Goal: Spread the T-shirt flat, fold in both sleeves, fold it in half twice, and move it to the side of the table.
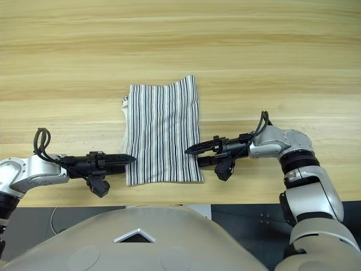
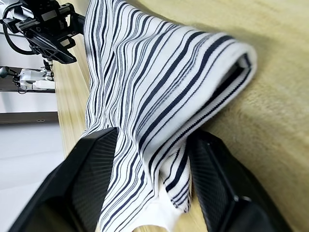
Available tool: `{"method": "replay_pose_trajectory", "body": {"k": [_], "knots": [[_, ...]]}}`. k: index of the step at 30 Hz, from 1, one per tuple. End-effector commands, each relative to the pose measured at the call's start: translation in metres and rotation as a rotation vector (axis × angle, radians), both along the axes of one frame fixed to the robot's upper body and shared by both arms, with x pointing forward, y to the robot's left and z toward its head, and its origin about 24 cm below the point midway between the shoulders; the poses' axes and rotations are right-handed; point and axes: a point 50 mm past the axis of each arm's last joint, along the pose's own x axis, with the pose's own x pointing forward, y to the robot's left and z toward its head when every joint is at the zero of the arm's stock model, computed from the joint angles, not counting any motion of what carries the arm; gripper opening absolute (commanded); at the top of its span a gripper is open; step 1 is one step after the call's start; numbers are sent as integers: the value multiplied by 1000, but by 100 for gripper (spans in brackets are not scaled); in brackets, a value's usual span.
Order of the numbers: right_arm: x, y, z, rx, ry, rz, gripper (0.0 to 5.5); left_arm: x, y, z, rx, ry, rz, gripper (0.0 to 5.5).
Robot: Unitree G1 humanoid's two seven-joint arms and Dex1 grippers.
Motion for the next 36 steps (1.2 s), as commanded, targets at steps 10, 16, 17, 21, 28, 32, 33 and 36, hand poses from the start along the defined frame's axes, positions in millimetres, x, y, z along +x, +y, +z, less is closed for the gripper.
{"method": "replay_pose_trajectory", "body": {"k": [10, 16, 17, 21, 28, 32, 33, 36], "knots": [[0, 5, -13, -108, 54, 37, 128, -5, 3, -14, 70, 73, 6, 148], [9, 9, -11, -119, 44, 26, 19, -3, 0, -14, 65, 71, 5, 54], [10, 10, -11, -117, 43, 26, 10, -3, 0, -14, 65, 71, 5, 38], [14, 12, -8, -101, 39, 25, 10, -3, -3, -10, 51, 76, 3, 20], [0, 20, 8, 7, 225, -60, 10, 15, -21, 25, -136, 205, 166, 19], [-3, 25, 28, -39, 442, -113, 10, 18, -30, 49, -181, 337, 200, 19], [-2, 25, 32, -57, 483, -119, 10, 17, -31, 52, -178, 358, 202, 19], [0, 20, 39, -110, 580, -135, 10, 14, -32, 56, -149, 401, 208, 19]]}}
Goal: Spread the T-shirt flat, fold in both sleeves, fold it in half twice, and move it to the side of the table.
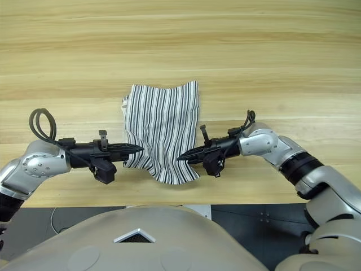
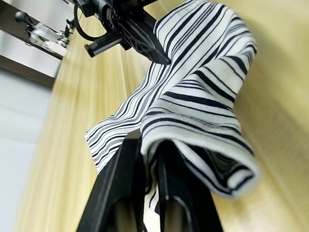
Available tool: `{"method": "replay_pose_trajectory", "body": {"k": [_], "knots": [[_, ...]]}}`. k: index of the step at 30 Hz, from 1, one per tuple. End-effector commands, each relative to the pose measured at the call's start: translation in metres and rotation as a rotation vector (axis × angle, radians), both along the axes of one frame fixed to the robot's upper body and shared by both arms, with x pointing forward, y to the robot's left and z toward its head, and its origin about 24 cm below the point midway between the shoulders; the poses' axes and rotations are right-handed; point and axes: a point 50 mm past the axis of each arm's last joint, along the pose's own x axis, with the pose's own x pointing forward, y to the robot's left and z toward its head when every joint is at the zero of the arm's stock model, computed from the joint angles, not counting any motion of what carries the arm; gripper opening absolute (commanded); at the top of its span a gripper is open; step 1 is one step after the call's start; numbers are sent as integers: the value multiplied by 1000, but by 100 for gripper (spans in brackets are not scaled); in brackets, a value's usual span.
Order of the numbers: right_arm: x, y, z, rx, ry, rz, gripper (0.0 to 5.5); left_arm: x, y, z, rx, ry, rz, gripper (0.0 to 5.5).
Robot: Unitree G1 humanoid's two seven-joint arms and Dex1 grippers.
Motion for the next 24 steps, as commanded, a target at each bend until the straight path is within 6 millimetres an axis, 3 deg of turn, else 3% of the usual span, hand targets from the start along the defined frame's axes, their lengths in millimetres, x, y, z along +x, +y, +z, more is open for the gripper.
{"method": "replay_pose_trajectory", "body": {"k": [1, 10, 19, 24], "knots": [[3, -9, 10, -69, 107, -11, 10, -3, 2, 6, 54, 46, -7, 19], [8, -21, 19, -143, 298, -78, 10, -15, 15, 8, 183, 303, 30, 19], [42, -21, 32, -29, 373, -213, 10, 28, 6, 33, 46, 308, 93, 19], [58, -22, 27, -11, 390, -264, 10, 48, 4, 32, -25, 360, 135, 19]]}}
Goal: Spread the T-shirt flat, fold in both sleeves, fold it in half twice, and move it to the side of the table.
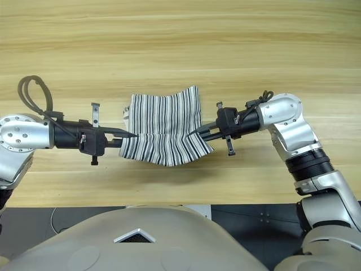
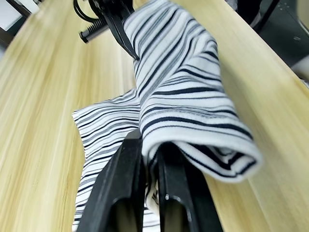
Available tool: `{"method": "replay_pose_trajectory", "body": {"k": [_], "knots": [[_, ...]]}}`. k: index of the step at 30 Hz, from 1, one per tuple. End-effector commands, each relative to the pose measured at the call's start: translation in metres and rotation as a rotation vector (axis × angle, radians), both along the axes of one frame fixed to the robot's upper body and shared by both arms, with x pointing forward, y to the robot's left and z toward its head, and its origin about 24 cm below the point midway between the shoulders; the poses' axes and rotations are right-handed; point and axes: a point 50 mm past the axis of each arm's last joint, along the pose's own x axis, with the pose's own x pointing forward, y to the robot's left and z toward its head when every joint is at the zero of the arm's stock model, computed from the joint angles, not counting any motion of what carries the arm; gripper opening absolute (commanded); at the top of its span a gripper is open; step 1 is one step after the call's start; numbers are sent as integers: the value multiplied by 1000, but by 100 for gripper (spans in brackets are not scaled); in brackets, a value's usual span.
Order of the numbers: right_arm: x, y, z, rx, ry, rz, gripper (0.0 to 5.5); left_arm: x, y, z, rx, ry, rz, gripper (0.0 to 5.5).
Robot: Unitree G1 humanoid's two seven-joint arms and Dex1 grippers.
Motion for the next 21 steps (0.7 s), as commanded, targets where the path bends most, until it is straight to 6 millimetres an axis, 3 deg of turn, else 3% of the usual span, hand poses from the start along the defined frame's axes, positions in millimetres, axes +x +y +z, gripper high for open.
{"method": "replay_pose_trajectory", "body": {"k": [1, 11, 20, 21], "knots": [[14, 1, 3, 14, -22, -28, 10, 16, 2, -1, -20, 20, 39, 19], [43, 3, -5, 3, -76, -157, 10, 55, 27, -32, 19, 67, 197, 19], [60, 4, -22, -49, -89, -228, 10, 76, 27, -57, 1, 96, 274, 19], [62, 4, -24, -58, -89, -242, 33, 79, 27, -58, -5, 99, 284, 18]]}}
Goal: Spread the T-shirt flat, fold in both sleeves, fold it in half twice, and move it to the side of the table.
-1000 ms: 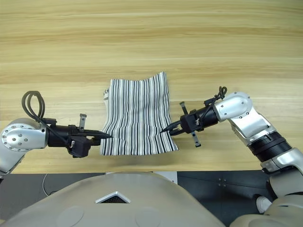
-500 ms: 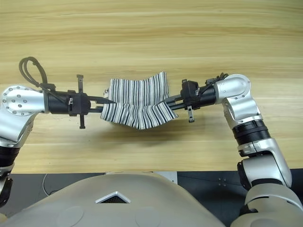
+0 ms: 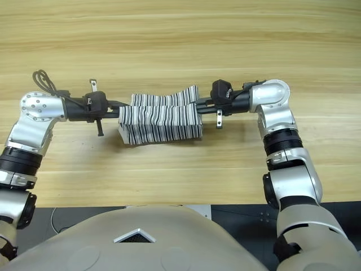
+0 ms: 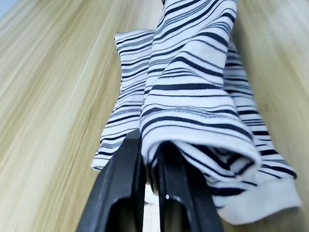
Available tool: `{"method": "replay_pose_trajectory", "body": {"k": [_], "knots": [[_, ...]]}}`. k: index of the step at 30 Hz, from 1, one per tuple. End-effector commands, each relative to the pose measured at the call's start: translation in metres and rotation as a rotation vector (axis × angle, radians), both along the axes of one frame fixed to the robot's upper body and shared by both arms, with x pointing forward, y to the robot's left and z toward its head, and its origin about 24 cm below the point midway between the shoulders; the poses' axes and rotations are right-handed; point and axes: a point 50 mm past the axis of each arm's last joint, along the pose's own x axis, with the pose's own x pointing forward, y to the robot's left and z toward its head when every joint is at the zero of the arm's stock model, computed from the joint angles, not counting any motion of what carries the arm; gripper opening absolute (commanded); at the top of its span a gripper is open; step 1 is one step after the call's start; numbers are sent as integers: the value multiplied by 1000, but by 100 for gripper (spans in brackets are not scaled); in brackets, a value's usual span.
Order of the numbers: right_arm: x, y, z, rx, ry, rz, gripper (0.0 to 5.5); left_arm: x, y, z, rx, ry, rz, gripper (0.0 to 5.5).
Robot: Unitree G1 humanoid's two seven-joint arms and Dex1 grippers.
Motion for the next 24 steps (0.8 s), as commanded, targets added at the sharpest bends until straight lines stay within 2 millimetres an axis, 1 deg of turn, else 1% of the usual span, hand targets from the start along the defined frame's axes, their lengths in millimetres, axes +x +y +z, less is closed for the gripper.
{"method": "replay_pose_trajectory", "body": {"k": [1, 2, 4, 5, 9, 11, 13, 14, 18, 20, 21, 23, 24], "knots": [[9, 3, -1, -29, -26, -31, 36, 15, 0, 2, -10, -16, 37, 46], [10, 3, -2, -29, -28, -43, 61, 17, 1, 1, -12, -11, 46, 65], [14, 4, -2, -16, -31, -80, 95, 23, 6, 0, -7, -13, 82, 97], [18, 3, -1, 2, -22, -116, 113, 28, 13, 1, -7, -6, 112, 100], [34, -6, 7, 90, 64, -276, 113, 47, 41, 15, -70, -3, 259, 100], [43, -8, 9, 122, 85, -373, 113, 59, 52, 31, -145, -31, 339, 100], [48, -8, 9, 134, 95, -437, 113, 66, 57, 41, -202, -47, 378, 100], [50, -7, 9, 136, 96, -467, 113, 68, 57, 42, -213, -48, 388, 100], [55, -7, 5, 78, 47, -549, 113, 71, 57, 37, -192, -72, 418, 100], [55, -8, 12, 124, 23, -530, 113, 70, 59, 40, -203, -96, 420, 100], [54, -3, 20, 209, 18, -479, 113, 69, 62, 43, -217, -113, 424, 100], [49, 13, 34, 345, 8, -356, 113, 67, 67, 46, -234, -140, 440, 100], [42, 26, 37, 386, 4, -274, 113, 66, 70, 46, -241, -152, 459, 100]]}}
